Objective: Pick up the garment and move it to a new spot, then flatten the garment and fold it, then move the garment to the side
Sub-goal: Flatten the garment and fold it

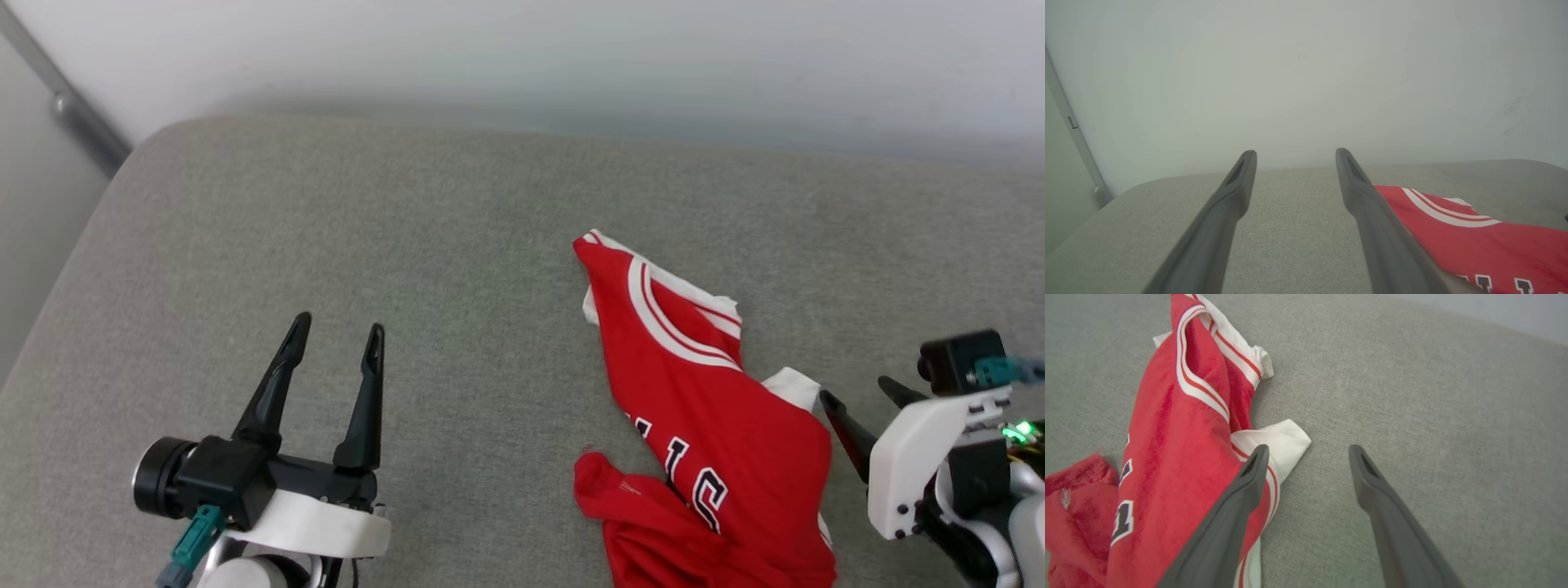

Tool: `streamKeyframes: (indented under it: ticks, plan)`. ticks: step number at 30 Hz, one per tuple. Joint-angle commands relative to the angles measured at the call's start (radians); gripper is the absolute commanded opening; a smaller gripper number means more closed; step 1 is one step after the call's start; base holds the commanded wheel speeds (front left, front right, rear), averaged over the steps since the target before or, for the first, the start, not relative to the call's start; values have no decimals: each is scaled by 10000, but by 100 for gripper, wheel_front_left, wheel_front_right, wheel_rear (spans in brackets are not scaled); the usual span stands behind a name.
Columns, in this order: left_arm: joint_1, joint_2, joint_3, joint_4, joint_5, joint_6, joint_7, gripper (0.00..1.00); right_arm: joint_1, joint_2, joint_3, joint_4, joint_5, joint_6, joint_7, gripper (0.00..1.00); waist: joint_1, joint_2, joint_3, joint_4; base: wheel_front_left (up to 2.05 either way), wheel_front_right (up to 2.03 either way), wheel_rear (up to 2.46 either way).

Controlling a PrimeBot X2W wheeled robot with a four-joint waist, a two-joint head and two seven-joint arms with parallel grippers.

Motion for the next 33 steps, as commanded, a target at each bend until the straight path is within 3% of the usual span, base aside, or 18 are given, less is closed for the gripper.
streamKeyframes:
  ticks: [1, 7, 10, 16, 17, 18, 19, 27, 33]
  plan:
    - [-185, -123, 43, 44, 80, -127, -26, 100, -318, -150, 52, 40, 247, -3, 574, 100, -1, 0, 347, 277, 0, 0, 0]
    - [-549, -624, 227, 256, 412, -727, -26, 100, -1096, -1012, 583, 348, 455, -3, 2969, 100, -1, 0, 933, 923, 0, 0, 0]
    - [-704, -788, 306, 344, 590, -951, -26, 100, -1259, -1302, 752, 655, 356, -3, 3321, 100, -1, 0, 1169, 1269, 0, 0, 0]
    - [-761, -1083, 525, 458, 814, -1192, -26, 100, -1097, -990, 865, 1862, 906, -2, 3456, 100, -1, 0, 1350, 1706, 0, 0, 0]
    - [-746, -1128, 548, 473, 849, -1214, -26, 100, -1044, -1028, 966, 2018, 932, -2, 3435, 96, -1, 0, 1351, 1730, 0, 0, 0]
    - [-722, -1160, 567, 486, 886, -1255, -26, 100, -994, -1077, 1061, 2151, 939, -2, 3377, 19, -1, 0, 1346, 1739, 0, 0, 0]
    - [-687, -1185, 602, 507, 905, -1280, -26, 100, -960, -1131, 1177, 2237, 974, -2, 3323, 0, -1, 0, 1328, 1727, 0, 0, 0]
    - [-331, -1244, 983, 699, 1098, -1381, -26, 100, -1138, -1728, 842, 1983, 1274, -12, 2738, 0, -1, 0, 682, 1007, 0, 0, 0]
    - [-105, -1302, 1203, 726, 1101, -1444, -27, 100, -1275, -1918, -292, 1702, 1324, -6, 2414, 0, -1, 0, 154, 193, 0, 0, 0]
